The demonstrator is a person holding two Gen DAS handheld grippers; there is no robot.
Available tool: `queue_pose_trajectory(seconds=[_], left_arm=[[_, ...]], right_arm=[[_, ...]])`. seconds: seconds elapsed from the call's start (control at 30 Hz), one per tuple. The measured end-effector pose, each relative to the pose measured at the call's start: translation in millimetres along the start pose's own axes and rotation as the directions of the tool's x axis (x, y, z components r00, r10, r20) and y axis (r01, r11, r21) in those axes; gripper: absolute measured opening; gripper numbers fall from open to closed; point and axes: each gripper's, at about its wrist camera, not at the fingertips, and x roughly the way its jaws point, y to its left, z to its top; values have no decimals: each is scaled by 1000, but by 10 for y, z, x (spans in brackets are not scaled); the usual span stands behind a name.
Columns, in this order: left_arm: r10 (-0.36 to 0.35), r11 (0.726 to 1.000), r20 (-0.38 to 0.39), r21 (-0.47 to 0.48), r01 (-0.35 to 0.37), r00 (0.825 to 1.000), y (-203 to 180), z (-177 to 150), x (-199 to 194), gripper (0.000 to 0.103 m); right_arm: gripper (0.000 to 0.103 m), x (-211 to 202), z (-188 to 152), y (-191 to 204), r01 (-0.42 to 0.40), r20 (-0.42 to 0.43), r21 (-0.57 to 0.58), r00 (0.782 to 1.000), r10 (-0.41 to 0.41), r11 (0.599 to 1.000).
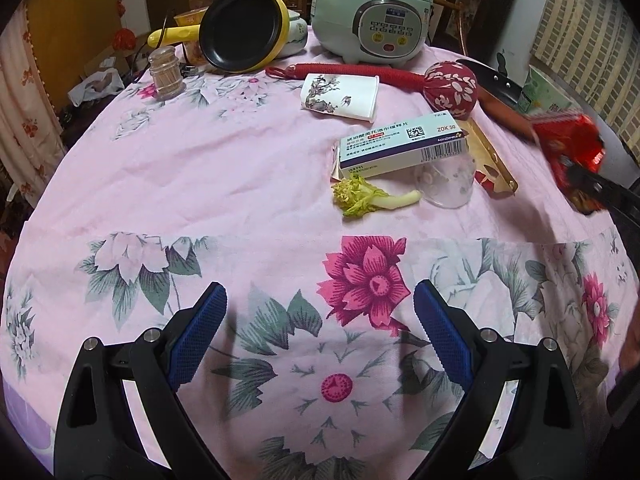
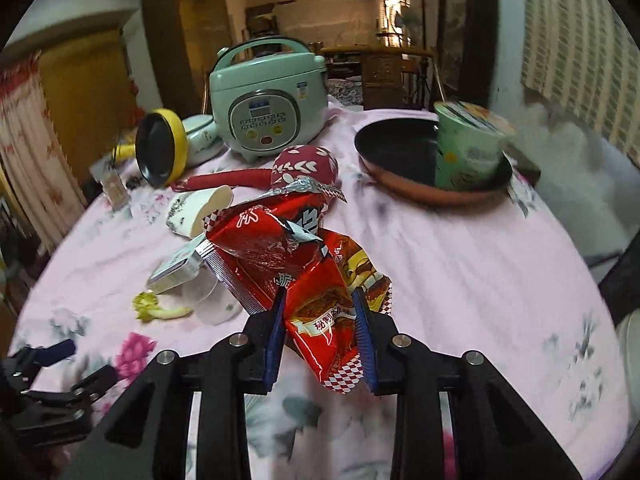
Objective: Collect trash
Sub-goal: 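Move the open left tool toward the white medicine box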
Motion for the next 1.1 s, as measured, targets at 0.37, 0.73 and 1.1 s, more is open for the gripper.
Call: queue_pose_trajectory(seconds=[0.37,0.73,1.1], left_arm=[[-2,999,10,34,2,1000,-95,-41,10,91],[18,1000,26,-24,-17,1000,-117,185,-47,91],[7,998,-114,63,0,993,-210,601,509,64]], right_arm=[[33,65,-317,-332,-42,-20,136,999,45,990],[33,-65,-339,-302,-136,-23,132,990,140,982],[33,-149,-342,-315,-173,-11,146,984,176,974]])
